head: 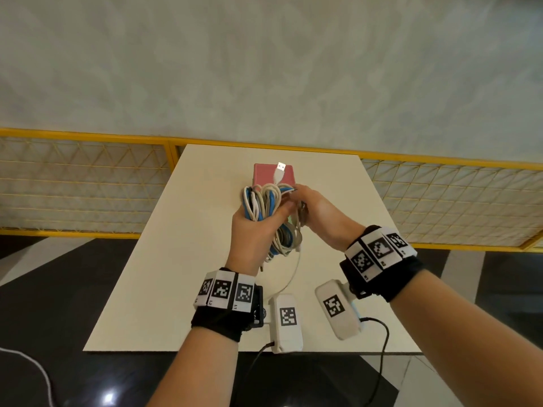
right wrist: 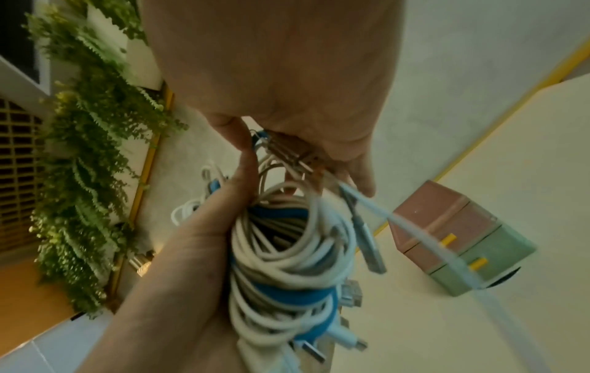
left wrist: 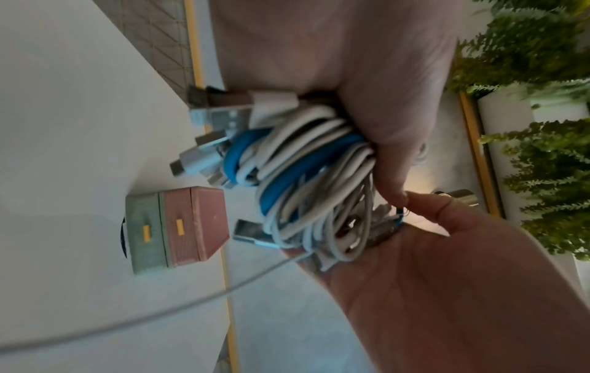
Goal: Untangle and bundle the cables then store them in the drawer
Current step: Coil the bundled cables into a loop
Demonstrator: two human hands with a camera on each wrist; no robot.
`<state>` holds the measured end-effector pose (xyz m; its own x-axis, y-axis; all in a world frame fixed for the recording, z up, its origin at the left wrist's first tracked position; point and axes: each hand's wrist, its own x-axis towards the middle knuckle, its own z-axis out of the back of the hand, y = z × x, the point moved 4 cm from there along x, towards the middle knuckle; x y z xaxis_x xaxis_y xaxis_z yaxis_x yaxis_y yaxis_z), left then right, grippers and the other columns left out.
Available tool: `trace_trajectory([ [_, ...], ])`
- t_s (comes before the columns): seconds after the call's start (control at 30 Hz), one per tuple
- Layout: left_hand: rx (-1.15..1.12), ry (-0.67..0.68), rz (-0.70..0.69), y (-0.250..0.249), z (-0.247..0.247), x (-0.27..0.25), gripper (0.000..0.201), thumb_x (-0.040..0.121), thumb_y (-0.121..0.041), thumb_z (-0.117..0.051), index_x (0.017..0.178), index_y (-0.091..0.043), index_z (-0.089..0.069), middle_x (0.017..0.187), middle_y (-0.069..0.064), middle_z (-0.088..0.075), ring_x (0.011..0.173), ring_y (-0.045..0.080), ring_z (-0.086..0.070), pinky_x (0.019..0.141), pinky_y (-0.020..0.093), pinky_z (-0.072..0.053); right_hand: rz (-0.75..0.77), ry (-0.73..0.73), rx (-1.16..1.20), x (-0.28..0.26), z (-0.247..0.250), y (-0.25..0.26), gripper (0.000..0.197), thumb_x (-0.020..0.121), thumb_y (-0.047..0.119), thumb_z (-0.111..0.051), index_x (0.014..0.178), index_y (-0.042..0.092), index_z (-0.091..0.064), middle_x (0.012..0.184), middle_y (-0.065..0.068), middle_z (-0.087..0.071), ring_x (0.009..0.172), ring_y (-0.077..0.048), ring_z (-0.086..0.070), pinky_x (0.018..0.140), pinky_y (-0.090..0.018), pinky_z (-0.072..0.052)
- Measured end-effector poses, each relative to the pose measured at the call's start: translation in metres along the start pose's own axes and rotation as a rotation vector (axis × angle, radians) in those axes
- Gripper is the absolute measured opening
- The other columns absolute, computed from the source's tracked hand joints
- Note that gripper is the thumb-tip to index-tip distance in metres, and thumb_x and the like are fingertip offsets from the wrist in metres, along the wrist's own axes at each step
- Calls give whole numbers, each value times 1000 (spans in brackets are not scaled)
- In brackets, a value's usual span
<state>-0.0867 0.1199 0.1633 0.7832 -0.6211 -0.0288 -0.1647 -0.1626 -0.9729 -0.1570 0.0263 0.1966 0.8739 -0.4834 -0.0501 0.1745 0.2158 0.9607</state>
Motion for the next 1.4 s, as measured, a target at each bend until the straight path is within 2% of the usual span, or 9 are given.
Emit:
trace_trajectory([
  [0.3, -29, -6, -58, -10, -6, 4, 57, 66, -5, -86, 116, -10, -59, 96, 2, -72, 85, 10, -72, 72, 23, -59, -33, 110, 294, -3, -12, 9, 48, 100, 23, -22, 122, -11, -49, 105, -21, -57, 93, -27, -55, 80, -30, -48],
  [0.43, -44, -1, -40, -10, -1, 9, 43, 73, -1, -82, 110, -13, -63, 91, -1, -72, 82, 8, -71, 67, 19, -58, -83, 195, 278, -4, -13, 9, 45, 102, 27, -27, 125, -4, -51, 113, -26, -58, 93, -26, -59, 80, -35, -50],
  [0.63, -50, 8, -11, -10, 0, 11, 27, 74, -11, -83, 93, -23, -68, 85, -1, -74, 80, 11, -73, 65, 24, -59, -143, 217, 291, 1, -11, 8, 47, 100, 35, -32, 138, 10, -42, 107, -7, -61, 86, -13, -63, 79, -32, -50],
  [0.77, -67, -7, -14, -11, 2, 11, 24, 75, -7, -81, 87, -24, -68, 78, -3, -74, 76, 13, -73, 60, 22, -56, -102, 251, 79, -1, -8, 17, 39, 99, 41, -30, 122, 23, -55, 103, 3, -62, 92, -9, -59, 89, -33, -47],
  [0.9, -167, -97, 18, -12, 10, 11, 22, 77, -4, -78, 94, -16, -70, 85, 4, -75, 80, 20, -73, 71, 36, -61, -38, 183, -248, -7, 1, 14, 51, 97, 48, -37, 145, 29, -33, 138, 10, -49, 124, -3, -47, 106, -36, -42],
  [1.03, -252, -218, 13, -13, 21, 15, 34, 75, -10, -82, 106, -11, -67, 95, 10, -74, 81, 22, -73, 74, 38, -61, 75, 73, -560, -22, 3, 8, 40, 100, 42, -33, 134, 29, -49, 103, 27, -47, 97, 10, -45, 99, -17, -38],
  [1.1, -289, -245, 16, -13, 23, 16, 31, 75, -9, -81, 100, -16, -65, 91, 5, -74, 78, 19, -73, 73, 36, -60, 46, 55, -546, -22, 3, 2, 43, 101, 44, -25, 136, 33, -46, 104, 18, -57, 87, 9, -50, 88, -16, -44],
  [1.23, -315, -244, 6, -15, 20, 16, 25, 78, -5, -78, 94, -19, -65, 85, 2, -72, 71, 14, -71, 66, 30, -58, -323, 85, -327, -16, 2, -20, 50, 100, 49, -21, 130, 18, -46, 64, -10, -59, 46, -16, -55, 48, -29, -54],
  [1.4, -338, -204, -1, -19, 20, 17, 24, 79, -5, -77, 99, -15, -66, 89, 6, -73, 75, 16, -72, 67, 31, -58, -399, 61, 20, -10, -3, -32, 29, 96, 11, -48, 111, -12, -58, 96, -26, -69, 73, -28, -69, 70, -31, -60],
])
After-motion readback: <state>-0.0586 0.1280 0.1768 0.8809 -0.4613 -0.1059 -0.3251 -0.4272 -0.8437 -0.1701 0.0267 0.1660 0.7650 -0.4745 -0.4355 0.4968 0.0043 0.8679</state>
